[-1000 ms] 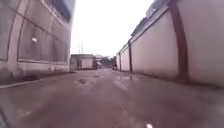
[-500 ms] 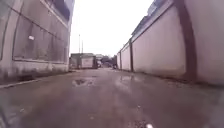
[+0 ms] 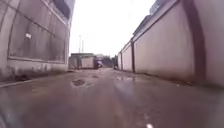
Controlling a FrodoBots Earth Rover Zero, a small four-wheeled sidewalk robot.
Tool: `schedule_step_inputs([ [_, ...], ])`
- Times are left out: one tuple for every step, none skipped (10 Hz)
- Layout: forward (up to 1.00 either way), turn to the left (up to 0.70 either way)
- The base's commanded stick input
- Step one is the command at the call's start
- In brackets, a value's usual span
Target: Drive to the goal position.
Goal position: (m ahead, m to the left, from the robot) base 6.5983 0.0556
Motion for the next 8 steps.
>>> schedule_step_inputs([
  [0.7,0.0],
  [0.7,0.0],
  [0.7,0.0],
  [0.7,0.0],
  [0.7,0.0],
  [0.7,0.0],
  [0.7,0.0],
  [0.7,0.0],
])
